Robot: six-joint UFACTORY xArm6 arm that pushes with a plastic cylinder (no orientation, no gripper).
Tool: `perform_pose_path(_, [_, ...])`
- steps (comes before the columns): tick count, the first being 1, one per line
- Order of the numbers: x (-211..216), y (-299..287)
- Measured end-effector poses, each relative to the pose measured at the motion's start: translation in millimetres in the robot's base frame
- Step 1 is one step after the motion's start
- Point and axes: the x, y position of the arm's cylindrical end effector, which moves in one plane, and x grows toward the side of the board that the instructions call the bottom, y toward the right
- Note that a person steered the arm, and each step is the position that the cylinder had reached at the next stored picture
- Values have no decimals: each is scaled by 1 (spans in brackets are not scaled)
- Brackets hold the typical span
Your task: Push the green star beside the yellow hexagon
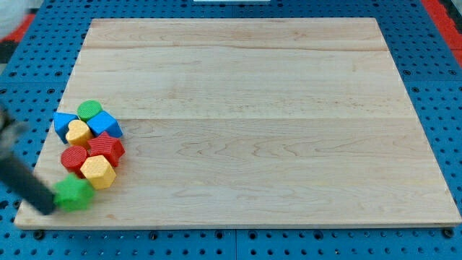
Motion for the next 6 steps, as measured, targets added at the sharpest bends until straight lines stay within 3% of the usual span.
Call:
perform_pose_path(1, [-46,50])
perform_pose_path(2, [-63,102])
perform_pose_path(3, [-41,73])
perform_pose_path(4, [10,47])
perform_pose_path(6, [-38,230])
